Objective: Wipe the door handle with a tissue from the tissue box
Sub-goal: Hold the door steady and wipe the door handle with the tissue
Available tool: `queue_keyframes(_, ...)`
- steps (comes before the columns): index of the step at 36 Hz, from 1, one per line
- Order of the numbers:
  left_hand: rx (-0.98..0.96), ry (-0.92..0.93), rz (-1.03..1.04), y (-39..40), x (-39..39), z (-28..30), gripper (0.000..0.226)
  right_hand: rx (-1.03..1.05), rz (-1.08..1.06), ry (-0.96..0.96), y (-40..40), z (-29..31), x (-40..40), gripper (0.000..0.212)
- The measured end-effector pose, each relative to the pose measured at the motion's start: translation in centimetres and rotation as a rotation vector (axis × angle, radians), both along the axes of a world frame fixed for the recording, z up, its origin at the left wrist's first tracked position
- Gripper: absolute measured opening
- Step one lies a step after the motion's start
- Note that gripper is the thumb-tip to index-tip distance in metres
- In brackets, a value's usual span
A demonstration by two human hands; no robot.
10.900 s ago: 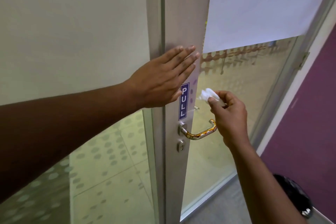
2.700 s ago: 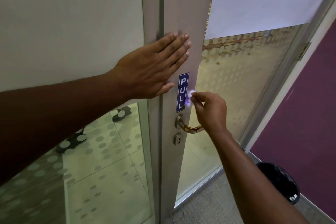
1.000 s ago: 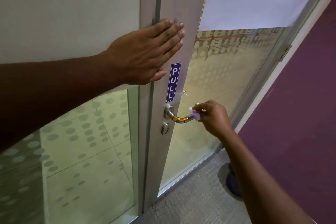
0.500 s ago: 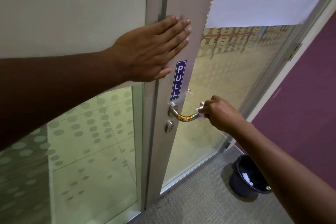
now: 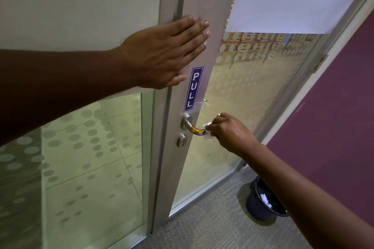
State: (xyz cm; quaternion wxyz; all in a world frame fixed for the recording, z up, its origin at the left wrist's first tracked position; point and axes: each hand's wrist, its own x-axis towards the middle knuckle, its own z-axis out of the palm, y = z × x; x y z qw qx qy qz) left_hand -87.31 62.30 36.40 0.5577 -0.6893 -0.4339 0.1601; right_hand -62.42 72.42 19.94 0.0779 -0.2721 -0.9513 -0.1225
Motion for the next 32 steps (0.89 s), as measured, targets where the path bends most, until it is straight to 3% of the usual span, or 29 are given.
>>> queue_keyframes(9,0.004,0.001,-0.02,0.1,0.1,0.0,0.082,-0.074,-0.025,0.072,-1.5,-0.2,-3.3,0.022)
queue_keyframes(17,0.003,0.008,-0.01,0.0,0.0,0.0,0.083,0.026,-0.298,0.115,-3.5,-0.6,-6.7,0.007)
queue_keyframes(24,-0.013,-0.001,0.007,-0.2,0.2,0.1,0.082,-0.304,-0.311,0.211,-1.2,2.3,-5.0,0.028)
queue_keyframes(26,-0.012,-0.008,0.002,-0.1,0.2,0.1,0.082,-0.337,-0.278,0.221,-0.7,3.4,-4.3,0.022)
queue_keyframes(32,-0.002,0.022,0.017,-0.1,0.1,0.1,0.083,-0.289,-0.176,0.124,-0.9,3.9,-4.8,0.032)
